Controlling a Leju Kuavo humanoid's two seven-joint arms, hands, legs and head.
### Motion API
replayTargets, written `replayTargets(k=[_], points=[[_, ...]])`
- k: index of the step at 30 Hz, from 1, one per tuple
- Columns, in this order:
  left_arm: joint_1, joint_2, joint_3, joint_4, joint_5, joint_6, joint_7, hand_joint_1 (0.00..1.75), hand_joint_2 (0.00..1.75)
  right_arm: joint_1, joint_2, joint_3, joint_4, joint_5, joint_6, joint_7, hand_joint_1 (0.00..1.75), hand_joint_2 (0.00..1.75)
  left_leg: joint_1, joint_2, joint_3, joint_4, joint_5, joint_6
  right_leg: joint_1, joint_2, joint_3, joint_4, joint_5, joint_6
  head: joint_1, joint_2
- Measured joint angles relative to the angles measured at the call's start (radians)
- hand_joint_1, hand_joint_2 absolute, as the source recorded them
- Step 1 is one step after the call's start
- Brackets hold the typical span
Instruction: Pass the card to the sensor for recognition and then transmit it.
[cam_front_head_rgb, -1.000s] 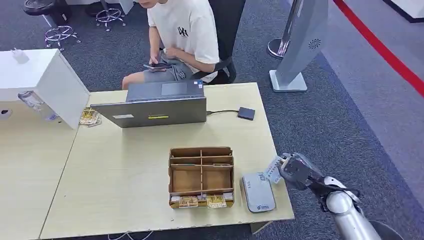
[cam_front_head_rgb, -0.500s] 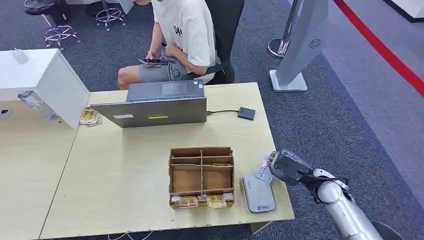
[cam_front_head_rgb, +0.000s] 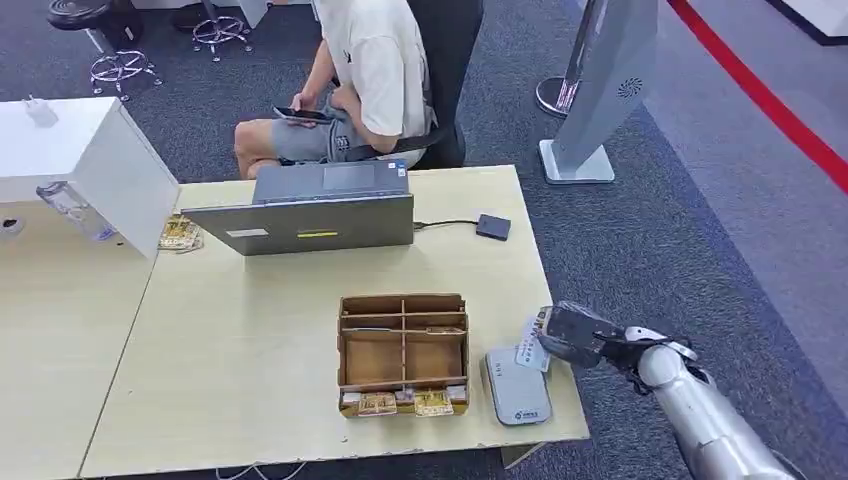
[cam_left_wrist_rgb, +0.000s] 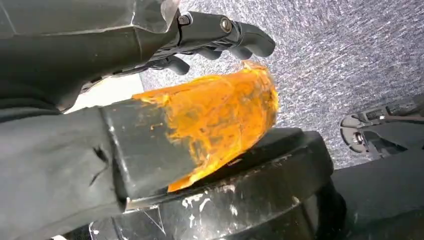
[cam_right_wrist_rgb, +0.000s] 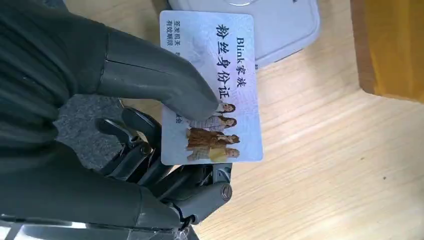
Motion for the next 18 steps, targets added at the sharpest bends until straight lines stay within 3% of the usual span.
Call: replayTargets(k=[7,18], points=[[0.0,0.0,0.008,0.0,-0.003,0.0,0.0,0.0,0.0,-0.014,-0.022,0.045,0.022,-0.032,0.038,-0.016,1.75,1.75,0.0,0.0,0.0,0.0,0.0,0.0,0.0,0.0,0.0,0.0,0.0,0.0,0.0,0.0],[0.0,0.001,0.015,0.0,-0.017,0.001,0.001,0.0,0.0,0.014,-0.033,0.081,-0.002,-0.102,0.041,-0.034,1.75,1.75,0.0,0.0,0.0,0.0,0.0,0.0,0.0,0.0,0.0,0.0,0.0,0.0,0.0,0.0]])
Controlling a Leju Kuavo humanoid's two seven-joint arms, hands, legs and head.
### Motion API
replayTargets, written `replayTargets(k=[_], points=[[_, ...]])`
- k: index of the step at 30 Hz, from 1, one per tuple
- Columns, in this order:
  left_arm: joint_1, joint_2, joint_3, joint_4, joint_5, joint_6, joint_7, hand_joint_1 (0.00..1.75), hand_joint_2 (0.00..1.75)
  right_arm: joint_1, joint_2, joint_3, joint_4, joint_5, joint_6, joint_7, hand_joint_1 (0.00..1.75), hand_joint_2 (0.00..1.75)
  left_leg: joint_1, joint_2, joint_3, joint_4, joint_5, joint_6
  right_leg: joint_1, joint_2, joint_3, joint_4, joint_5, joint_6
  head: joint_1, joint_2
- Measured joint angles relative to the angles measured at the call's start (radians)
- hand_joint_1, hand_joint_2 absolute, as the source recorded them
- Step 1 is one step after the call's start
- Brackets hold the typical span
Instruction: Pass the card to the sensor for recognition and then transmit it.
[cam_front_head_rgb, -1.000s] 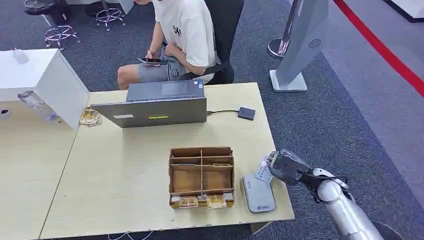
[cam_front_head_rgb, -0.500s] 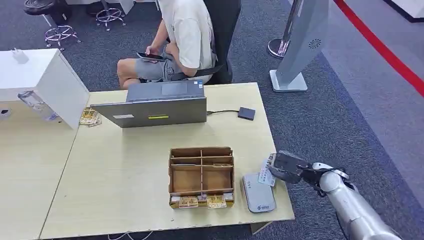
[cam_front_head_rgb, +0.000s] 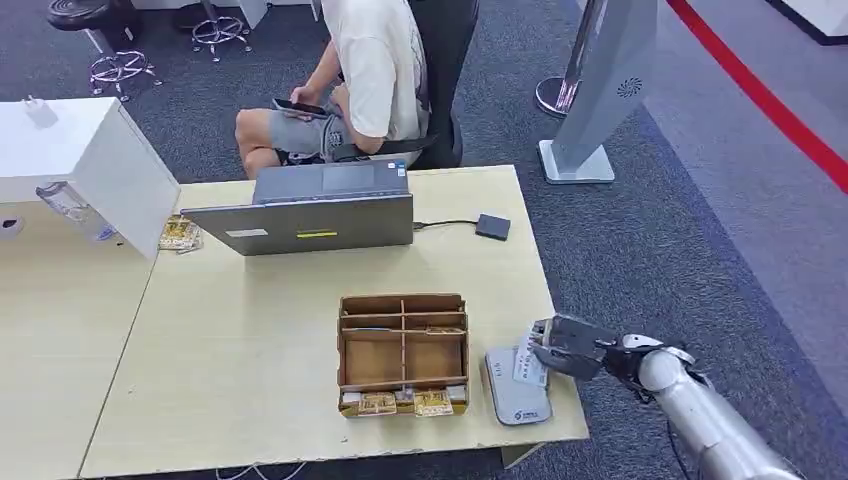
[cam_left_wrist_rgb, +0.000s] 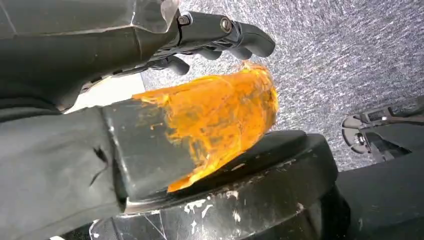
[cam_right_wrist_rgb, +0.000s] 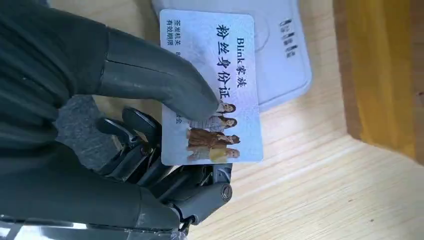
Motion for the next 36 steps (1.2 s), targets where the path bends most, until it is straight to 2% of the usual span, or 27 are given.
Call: replayTargets(k=[10,22,28,36], points=[[0.0,0.0,0.005,0.0,-0.005,0.0,-0.002,0.0,0.0,0.049,0.003,-0.019,-0.083,-0.073,0.028,-0.01,1.75,1.75,0.0,0.0,0.0,0.0,0.0,0.0,0.0,0.0,0.0,0.0,0.0,0.0,0.0,0.0],[0.0,0.0,0.009,0.0,-0.008,0.0,-0.005,0.0,0.0,0.078,0.002,-0.032,-0.133,-0.053,0.029,0.007,1.75,1.75,0.0,0.0,0.0,0.0,0.0,0.0,0.0,0.0,0.0,0.0,0.0,0.0,0.0,0.0],[0.0,0.0,0.012,0.0,-0.009,0.001,-0.006,0.0,0.0,0.08,0.002,-0.03,-0.133,-0.014,-0.001,0.024,1.75,1.75,0.0,0.0,0.0,0.0,0.0,0.0,0.0,0.0,0.0,0.0,0.0,0.0,0.0,0.0],[0.0,0.0,0.015,0.0,-0.01,0.003,-0.006,0.0,0.0,0.083,0.01,-0.016,-0.133,0.051,-0.075,0.048,1.75,1.75,0.0,0.0,0.0,0.0,0.0,0.0,0.0,0.0,0.0,0.0,0.0,0.0,0.0,0.0]])
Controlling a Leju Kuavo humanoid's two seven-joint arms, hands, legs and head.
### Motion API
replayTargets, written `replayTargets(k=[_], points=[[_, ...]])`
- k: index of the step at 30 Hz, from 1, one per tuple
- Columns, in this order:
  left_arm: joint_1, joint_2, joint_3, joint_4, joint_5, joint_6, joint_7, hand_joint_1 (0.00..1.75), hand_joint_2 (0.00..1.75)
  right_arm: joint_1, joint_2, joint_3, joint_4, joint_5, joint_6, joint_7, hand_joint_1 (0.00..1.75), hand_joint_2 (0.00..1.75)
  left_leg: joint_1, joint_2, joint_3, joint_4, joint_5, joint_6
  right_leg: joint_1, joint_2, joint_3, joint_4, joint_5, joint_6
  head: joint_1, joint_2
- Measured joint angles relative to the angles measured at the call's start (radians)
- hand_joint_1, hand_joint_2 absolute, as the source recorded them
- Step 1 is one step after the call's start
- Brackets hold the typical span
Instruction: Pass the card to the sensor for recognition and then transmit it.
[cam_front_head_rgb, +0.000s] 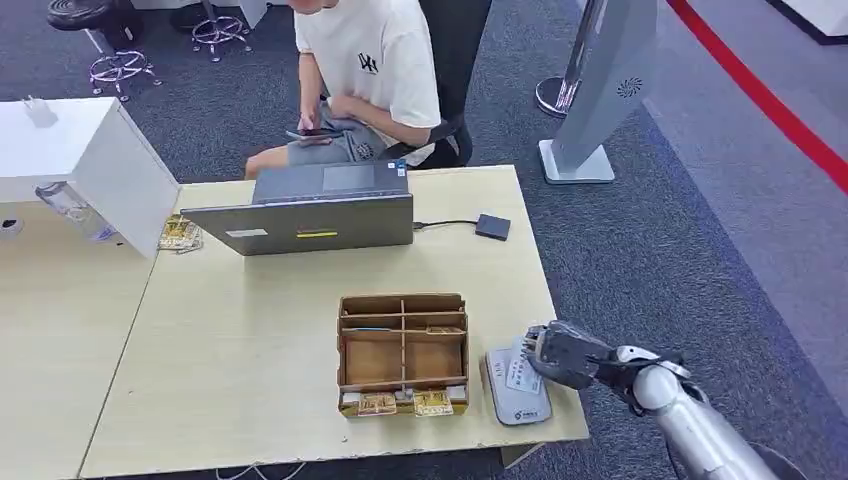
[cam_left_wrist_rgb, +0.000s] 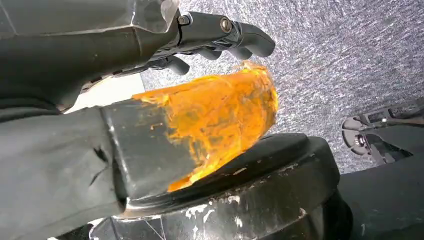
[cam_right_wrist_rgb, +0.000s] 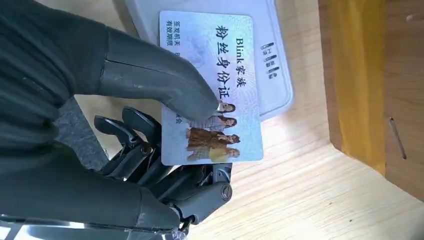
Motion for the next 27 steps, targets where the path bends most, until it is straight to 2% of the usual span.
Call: replayTargets(k=[12,18,22,27], points=[[0.0,0.0,0.001,0.0,-0.01,0.0,0.0,0.0,0.0,0.0,0.01,0.0,0.006,0.019,-0.023,0.006,1.75,1.75,0.0,0.0,0.0,0.0,0.0,0.0,0.0,0.0,0.0,0.0,0.0,0.0,0.0,0.0],[0.0,0.0,0.001,0.0,-0.013,0.0,0.0,0.0,0.0,0.004,0.019,-0.005,0.006,0.001,-0.029,-0.011,1.75,1.75,0.0,0.0,0.0,0.0,0.0,0.0,0.0,0.0,0.0,0.0,0.0,0.0,0.0,0.0],[0.0,0.0,0.002,0.0,-0.017,0.001,-0.001,0.0,0.0,0.015,0.05,-0.03,-0.007,-0.017,-0.066,-0.029,1.75,1.75,0.0,0.0,0.0,0.0,0.0,0.0,0.0,0.0,0.0,0.0,0.0,0.0,0.0,0.0],[0.0,-0.004,0.002,0.0,-0.028,0.008,-0.001,0.0,0.0,0.045,0.142,-0.096,-0.093,-0.069,-0.148,-0.069,1.75,1.75,0.001,0.0,0.0,0.0,0.0,0.0,0.0,0.0,0.0,0.0,0.0,0.0,0.0,0.0]])
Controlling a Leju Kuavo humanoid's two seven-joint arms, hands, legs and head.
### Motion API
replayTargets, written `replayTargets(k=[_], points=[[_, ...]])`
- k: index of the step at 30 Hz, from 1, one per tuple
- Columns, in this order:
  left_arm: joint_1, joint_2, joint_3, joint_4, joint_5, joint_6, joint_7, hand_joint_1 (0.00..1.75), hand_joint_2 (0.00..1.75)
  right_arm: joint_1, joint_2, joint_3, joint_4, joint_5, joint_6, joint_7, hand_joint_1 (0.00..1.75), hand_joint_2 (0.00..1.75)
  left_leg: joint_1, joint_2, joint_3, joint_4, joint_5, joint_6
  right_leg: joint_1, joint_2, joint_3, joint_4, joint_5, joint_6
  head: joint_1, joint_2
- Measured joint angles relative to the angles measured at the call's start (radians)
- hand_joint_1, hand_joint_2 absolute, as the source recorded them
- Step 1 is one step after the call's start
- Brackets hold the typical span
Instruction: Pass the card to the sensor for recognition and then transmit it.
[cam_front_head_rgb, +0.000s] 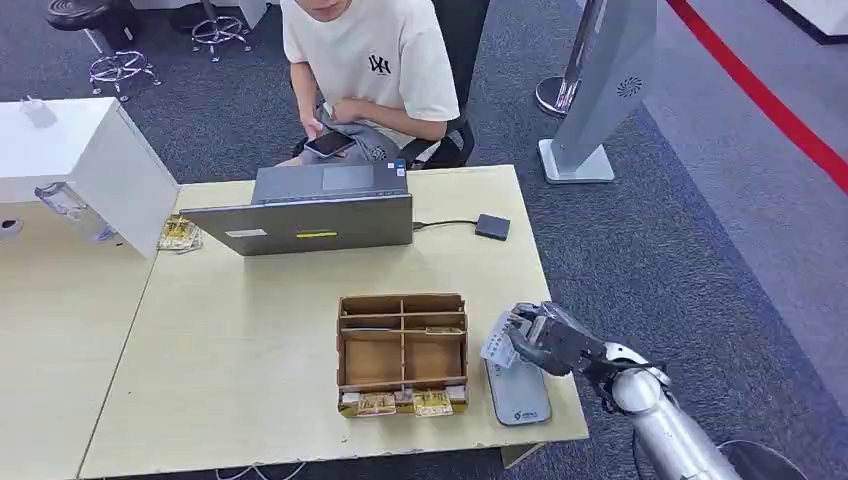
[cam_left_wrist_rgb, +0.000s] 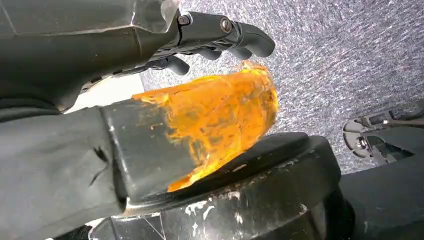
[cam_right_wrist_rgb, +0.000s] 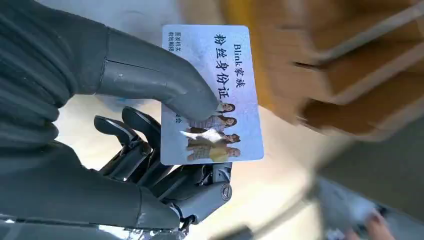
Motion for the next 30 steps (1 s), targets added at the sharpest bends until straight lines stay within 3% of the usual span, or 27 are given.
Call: replayTargets(k=[6,9,15,20,23,30], points=[[0.0,-0.004,0.0,0.0,-0.01,0.006,0.0,0.0,0.0,0.039,0.122,-0.08,-0.154,-0.087,-0.074,-0.032,1.75,1.75,0.0,0.0,0.0,0.0,0.0,0.0,0.0,0.0,0.0,0.0,0.0,0.0,0.0,0.0],[0.0,-0.007,0.0,0.0,-0.021,0.008,0.001,0.0,0.0,0.067,0.188,-0.112,-0.255,-0.099,-0.163,-0.053,1.75,1.75,0.0,0.0,0.0,0.0,0.0,0.0,0.0,0.0,0.0,0.0,0.0,0.0,0.0,0.0],[0.0,-0.012,0.0,0.0,-0.042,0.008,0.004,0.0,0.0,0.106,0.281,-0.105,-0.43,0.007,-0.317,-0.093,1.75,1.75,0.0,0.0,0.0,0.0,0.0,0.0,0.0,0.0,0.0,0.0,-0.001,0.001,0.0,0.0],[-0.001,-0.016,0.0,0.0,-0.071,0.007,0.005,0.0,0.0,0.1,0.327,-0.035,-0.475,0.166,-0.437,-0.104,1.75,1.75,0.0,0.0,0.0,0.0,0.0,0.0,0.0,0.0,0.0,0.0,-0.001,0.001,0.0,0.0],[-0.001,-0.018,-0.003,0.0,-0.097,0.004,0.005,0.0,0.0,0.061,0.351,0.039,-0.46,0.306,-0.562,-0.096,1.75,1.75,0.0,0.001,0.0,0.0,0.0,-0.001,0.0,0.001,0.0,0.001,-0.001,0.0,0.0,0.0],[-0.013,-0.026,-0.039,0.0,-0.149,-0.01,0.022,0.0,0.0,-0.111,0.407,0.227,-0.271,0.548,-0.76,-0.011,1.75,1.75,0.001,0.001,0.0,-0.001,0.001,-0.001,0.0,0.001,0.0,0.001,0.0,-0.001,0.0,0.0]])
